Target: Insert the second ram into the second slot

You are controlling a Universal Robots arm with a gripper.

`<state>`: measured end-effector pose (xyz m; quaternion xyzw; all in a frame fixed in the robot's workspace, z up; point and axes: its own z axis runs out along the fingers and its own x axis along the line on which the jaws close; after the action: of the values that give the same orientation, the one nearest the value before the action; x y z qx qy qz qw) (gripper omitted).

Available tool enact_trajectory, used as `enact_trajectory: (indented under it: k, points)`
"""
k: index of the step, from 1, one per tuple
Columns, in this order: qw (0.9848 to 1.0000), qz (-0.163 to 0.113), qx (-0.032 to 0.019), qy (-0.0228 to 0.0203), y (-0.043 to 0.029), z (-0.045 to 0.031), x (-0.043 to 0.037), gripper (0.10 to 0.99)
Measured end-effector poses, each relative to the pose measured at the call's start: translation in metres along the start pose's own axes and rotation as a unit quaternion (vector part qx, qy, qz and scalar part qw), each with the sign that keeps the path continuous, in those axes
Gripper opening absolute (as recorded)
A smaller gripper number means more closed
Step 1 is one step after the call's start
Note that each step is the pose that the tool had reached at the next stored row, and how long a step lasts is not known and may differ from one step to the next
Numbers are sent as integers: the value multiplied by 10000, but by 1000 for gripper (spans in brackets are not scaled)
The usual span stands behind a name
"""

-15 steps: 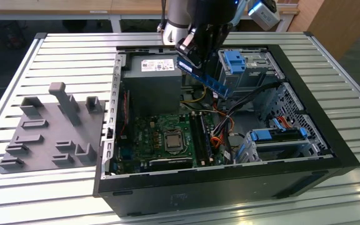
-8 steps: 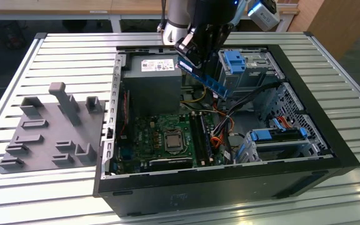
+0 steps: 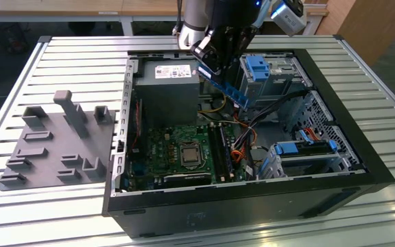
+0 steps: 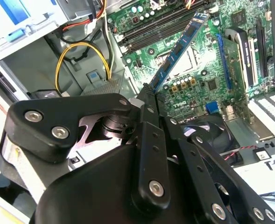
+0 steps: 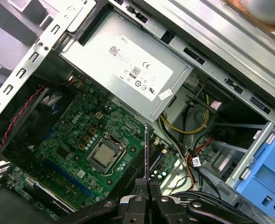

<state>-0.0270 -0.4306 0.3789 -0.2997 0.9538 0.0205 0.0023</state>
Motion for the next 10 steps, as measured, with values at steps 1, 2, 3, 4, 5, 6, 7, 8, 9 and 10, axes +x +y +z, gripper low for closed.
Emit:
enact_trajectory:
  k: [1, 2, 3, 4, 5, 6, 7, 8, 9, 10]
  points:
    - [10000, 35, 1, -1, 0, 0, 0, 133]
    - [10000, 69, 1, -2, 0, 0, 0, 133]
    - [9999, 104, 2, -4, 0, 0, 0, 133]
    - [9999, 140, 3, -5, 0, 0, 0, 133]
    - [9998, 175, 3, -7, 0, 1, 0, 133]
    - [9998, 215, 4, -8, 0, 1, 0, 133]
    - [9997, 250, 4, -9, 0, 1, 0, 133]
    - [9996, 284, 5, -10, 0, 1, 0, 133]
    - [9995, 319, 5, -12, 0, 1, 0, 133]
    - [9994, 354, 6, -13, 0, 2, 0, 133]
